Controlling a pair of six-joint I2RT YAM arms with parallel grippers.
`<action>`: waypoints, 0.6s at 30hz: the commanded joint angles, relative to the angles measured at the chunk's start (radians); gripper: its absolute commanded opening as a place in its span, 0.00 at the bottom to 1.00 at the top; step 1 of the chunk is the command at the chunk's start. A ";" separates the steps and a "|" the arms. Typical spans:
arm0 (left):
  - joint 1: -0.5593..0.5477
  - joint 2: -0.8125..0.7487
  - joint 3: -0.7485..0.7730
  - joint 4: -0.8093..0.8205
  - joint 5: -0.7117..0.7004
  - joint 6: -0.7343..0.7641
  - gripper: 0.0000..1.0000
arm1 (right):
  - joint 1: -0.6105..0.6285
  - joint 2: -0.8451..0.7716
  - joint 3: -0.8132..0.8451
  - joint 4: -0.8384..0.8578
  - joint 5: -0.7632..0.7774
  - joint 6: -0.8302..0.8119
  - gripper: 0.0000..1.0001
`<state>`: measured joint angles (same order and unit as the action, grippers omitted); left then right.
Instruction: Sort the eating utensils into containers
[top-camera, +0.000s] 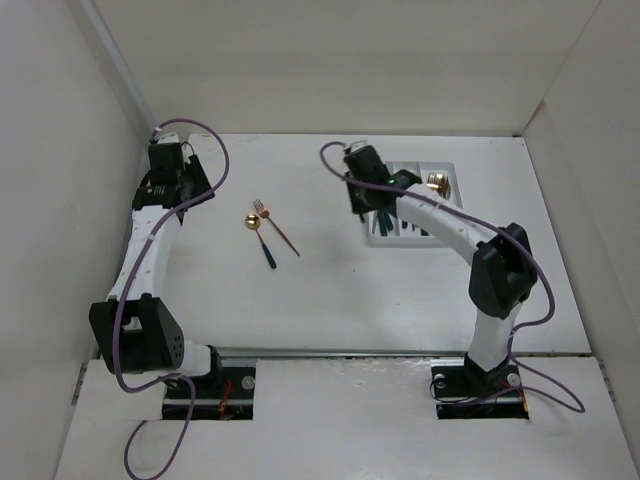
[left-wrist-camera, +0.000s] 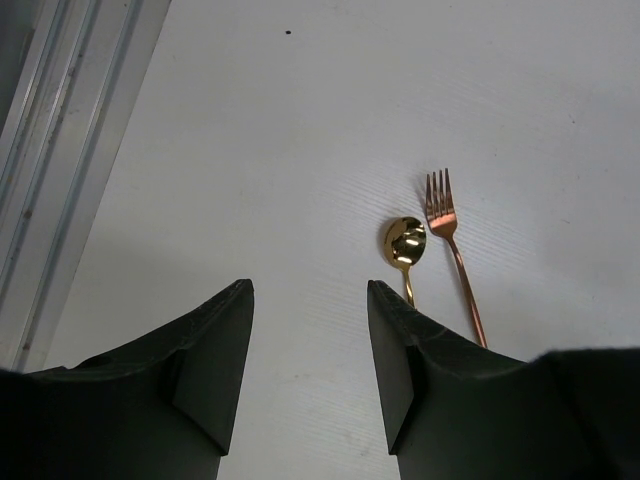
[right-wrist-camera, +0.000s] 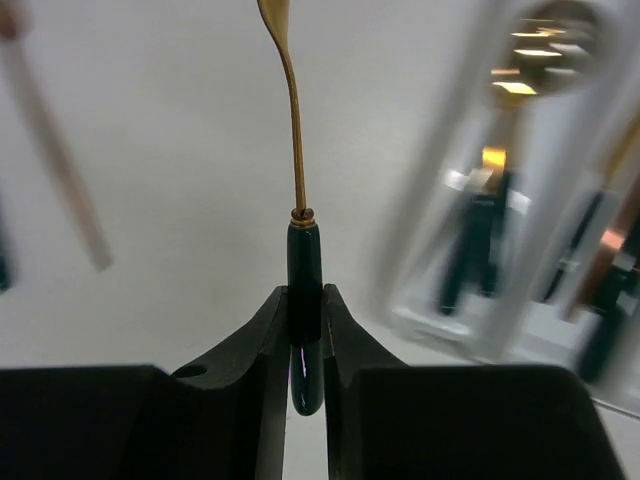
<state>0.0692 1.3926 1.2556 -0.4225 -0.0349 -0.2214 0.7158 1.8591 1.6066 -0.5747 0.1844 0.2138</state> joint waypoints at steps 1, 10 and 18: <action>0.003 -0.018 -0.007 0.025 0.001 0.001 0.46 | -0.178 -0.049 0.032 -0.074 0.322 0.045 0.00; 0.003 -0.018 -0.007 0.025 0.001 0.001 0.46 | -0.409 0.025 0.016 -0.102 0.642 0.001 0.00; 0.003 -0.018 -0.007 0.025 -0.008 0.010 0.46 | -0.450 0.089 -0.028 -0.013 0.570 -0.019 0.00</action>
<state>0.0692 1.3926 1.2560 -0.4229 -0.0349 -0.2192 0.2668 1.9182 1.5845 -0.6533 0.7448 0.2001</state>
